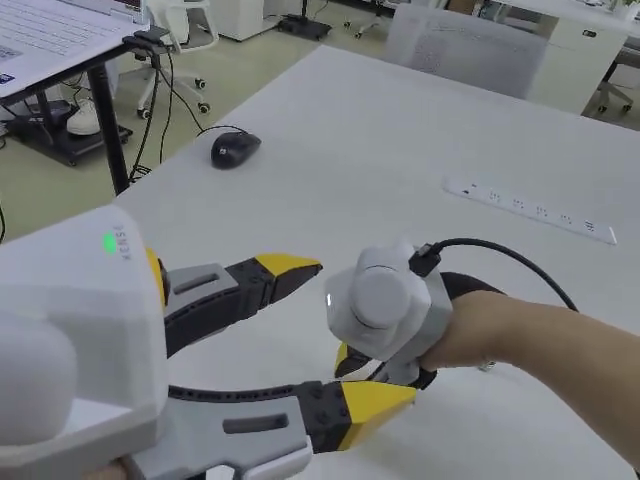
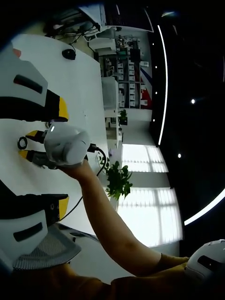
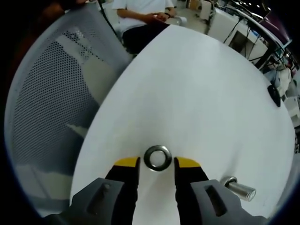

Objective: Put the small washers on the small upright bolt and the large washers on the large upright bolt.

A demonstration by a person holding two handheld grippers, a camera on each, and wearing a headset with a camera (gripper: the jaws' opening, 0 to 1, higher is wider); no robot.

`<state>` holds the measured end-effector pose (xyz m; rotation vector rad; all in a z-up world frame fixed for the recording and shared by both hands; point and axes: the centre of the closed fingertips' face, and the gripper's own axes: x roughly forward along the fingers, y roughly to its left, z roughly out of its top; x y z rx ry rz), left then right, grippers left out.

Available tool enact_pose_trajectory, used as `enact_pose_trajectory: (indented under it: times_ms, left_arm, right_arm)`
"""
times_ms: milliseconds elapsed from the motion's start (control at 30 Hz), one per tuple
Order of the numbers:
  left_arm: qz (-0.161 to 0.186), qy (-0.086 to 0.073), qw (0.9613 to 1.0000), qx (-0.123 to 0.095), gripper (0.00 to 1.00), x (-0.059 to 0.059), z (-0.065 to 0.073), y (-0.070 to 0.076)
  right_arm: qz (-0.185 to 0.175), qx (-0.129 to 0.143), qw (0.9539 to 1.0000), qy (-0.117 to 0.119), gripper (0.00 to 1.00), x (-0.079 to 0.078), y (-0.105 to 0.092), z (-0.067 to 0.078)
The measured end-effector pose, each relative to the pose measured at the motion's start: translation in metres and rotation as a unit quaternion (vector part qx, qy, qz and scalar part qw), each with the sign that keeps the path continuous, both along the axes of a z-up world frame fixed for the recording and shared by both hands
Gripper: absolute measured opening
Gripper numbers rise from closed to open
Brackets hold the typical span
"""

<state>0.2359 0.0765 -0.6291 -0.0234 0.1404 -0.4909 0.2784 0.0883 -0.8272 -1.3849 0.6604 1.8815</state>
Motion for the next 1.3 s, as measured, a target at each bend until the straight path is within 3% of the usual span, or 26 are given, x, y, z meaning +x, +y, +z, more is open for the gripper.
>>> enact_pose_trajectory:
  times_ms: [500, 867, 1100, 1300]
  left_arm:
    - [-0.002, 0.004, 1.0000, -0.001, 0.61, 0.004, -0.005, 0.003]
    - [-0.003, 0.009, 0.9999, 0.004, 0.61, 0.004, -0.008, 0.003]
    - [-0.009, 0.015, 0.9998, 0.012, 0.61, 0.006, -0.011, 0.004]
    - [-0.014, 0.028, 0.9993, 0.023, 0.61, 0.012, -0.019, 0.006]
  right_arm:
    - [-0.010, 0.011, 0.9999, 0.009, 0.25, 0.002, 0.003, 0.001]
    - [-0.017, 0.002, 0.9998, 0.004, 0.22, 0.002, 0.002, 0.002]
    - [-0.032, 0.010, 0.9994, 0.002, 0.22, 0.014, -0.001, 0.012]
    - [-0.060, 0.020, 0.9980, -0.003, 0.22, 0.039, -0.015, 0.032]
